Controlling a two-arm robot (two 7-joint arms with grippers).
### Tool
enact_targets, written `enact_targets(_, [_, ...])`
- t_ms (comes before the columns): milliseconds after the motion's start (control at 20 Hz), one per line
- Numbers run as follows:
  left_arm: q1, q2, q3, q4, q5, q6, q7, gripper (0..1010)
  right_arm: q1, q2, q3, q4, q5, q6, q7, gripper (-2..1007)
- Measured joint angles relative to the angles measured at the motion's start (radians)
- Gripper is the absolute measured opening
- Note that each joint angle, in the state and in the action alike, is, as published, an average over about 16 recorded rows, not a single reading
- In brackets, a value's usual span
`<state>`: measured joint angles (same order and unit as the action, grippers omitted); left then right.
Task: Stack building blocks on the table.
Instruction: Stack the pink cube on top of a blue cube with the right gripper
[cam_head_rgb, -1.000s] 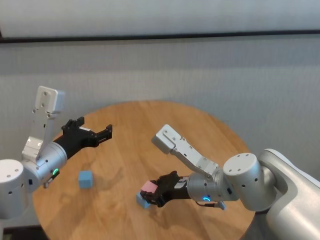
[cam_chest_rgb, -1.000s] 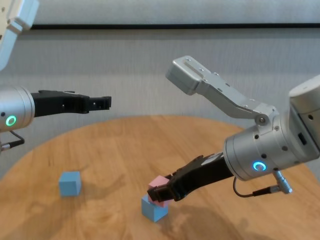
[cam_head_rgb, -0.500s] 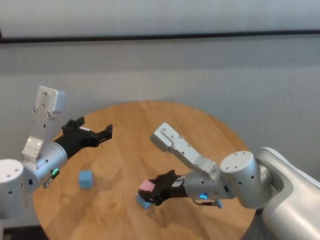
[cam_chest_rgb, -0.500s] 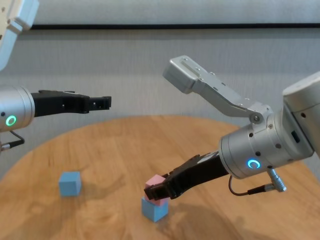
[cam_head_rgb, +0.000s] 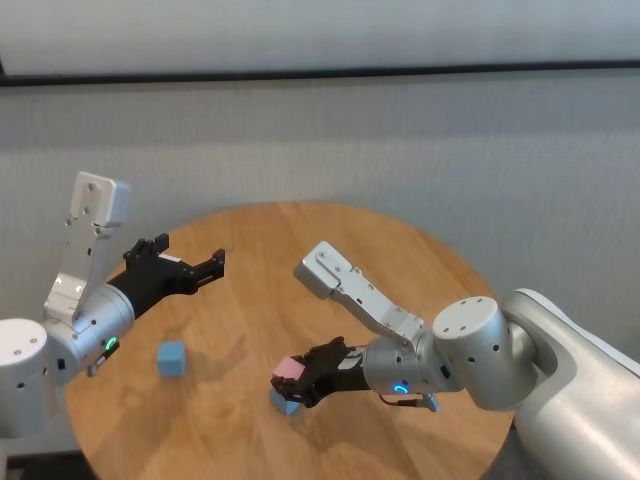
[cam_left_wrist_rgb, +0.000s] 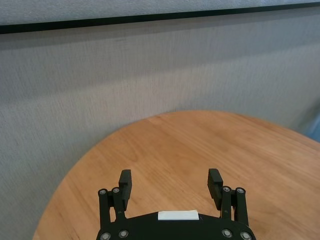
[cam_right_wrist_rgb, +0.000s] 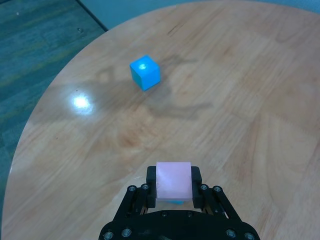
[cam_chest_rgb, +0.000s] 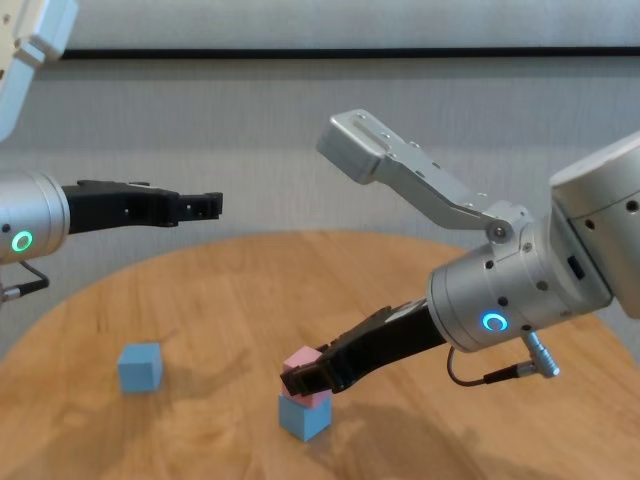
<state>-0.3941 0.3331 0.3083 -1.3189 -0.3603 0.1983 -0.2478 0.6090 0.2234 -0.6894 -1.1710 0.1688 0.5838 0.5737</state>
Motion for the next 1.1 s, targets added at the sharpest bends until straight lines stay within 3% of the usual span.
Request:
enact_targets(600, [0.0, 0.0, 0.0, 0.0, 0.0, 0.0, 0.0, 999, 0.008, -0.007, -0.004, 0.014, -0.002, 0.002, 0.003, 396])
enact_targets(1100, [0.0, 0.0, 0.0, 0.0, 0.0, 0.0, 0.0, 999, 0.006, -0.007, -0.004, 0.011, -0.003, 0.002, 0.0, 606])
